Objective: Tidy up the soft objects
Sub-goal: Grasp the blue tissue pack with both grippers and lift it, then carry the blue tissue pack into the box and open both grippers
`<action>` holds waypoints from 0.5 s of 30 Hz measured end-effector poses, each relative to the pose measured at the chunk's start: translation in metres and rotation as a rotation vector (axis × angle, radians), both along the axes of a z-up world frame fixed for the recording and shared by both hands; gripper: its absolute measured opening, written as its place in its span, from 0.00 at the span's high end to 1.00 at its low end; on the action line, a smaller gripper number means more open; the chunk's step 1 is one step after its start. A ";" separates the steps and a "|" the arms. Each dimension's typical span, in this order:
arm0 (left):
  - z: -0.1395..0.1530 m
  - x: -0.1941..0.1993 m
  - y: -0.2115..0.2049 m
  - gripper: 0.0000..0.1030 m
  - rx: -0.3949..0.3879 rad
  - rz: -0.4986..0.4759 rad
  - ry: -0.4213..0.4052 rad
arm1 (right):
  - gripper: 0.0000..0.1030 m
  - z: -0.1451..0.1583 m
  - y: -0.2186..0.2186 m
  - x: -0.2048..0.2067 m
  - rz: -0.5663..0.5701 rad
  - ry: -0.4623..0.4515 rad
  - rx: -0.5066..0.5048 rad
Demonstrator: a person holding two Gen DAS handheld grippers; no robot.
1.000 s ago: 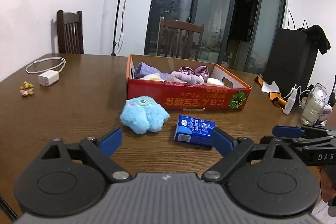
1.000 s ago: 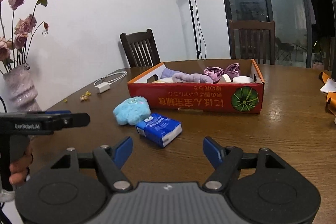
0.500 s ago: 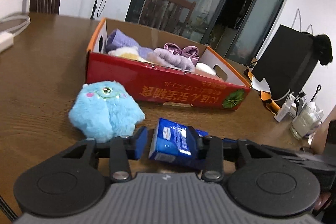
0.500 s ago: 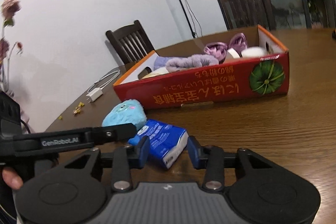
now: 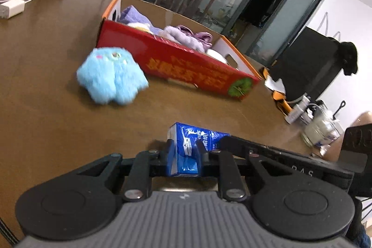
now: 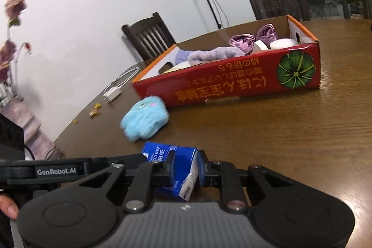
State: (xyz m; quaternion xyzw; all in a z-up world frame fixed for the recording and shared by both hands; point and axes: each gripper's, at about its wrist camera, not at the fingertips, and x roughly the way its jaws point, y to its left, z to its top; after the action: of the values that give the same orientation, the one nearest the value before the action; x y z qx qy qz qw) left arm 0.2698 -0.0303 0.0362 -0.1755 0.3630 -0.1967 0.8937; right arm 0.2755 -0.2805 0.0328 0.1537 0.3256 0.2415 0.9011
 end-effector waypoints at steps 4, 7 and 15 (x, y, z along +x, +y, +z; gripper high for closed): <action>-0.004 -0.006 -0.007 0.75 0.021 -0.020 0.008 | 0.80 -0.001 -0.001 -0.015 0.001 -0.007 -0.040; -0.003 -0.005 -0.008 0.61 0.047 -0.008 0.001 | 0.78 -0.003 -0.005 -0.018 -0.015 -0.007 -0.019; -0.004 -0.003 -0.008 0.49 0.027 -0.009 0.017 | 0.65 -0.004 -0.018 -0.022 -0.033 -0.014 0.027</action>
State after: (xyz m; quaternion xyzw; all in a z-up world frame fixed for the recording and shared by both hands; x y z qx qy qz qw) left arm 0.2668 -0.0381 0.0318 -0.1634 0.3741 -0.1942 0.8920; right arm 0.2530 -0.2986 0.0284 0.1694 0.3135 0.2318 0.9051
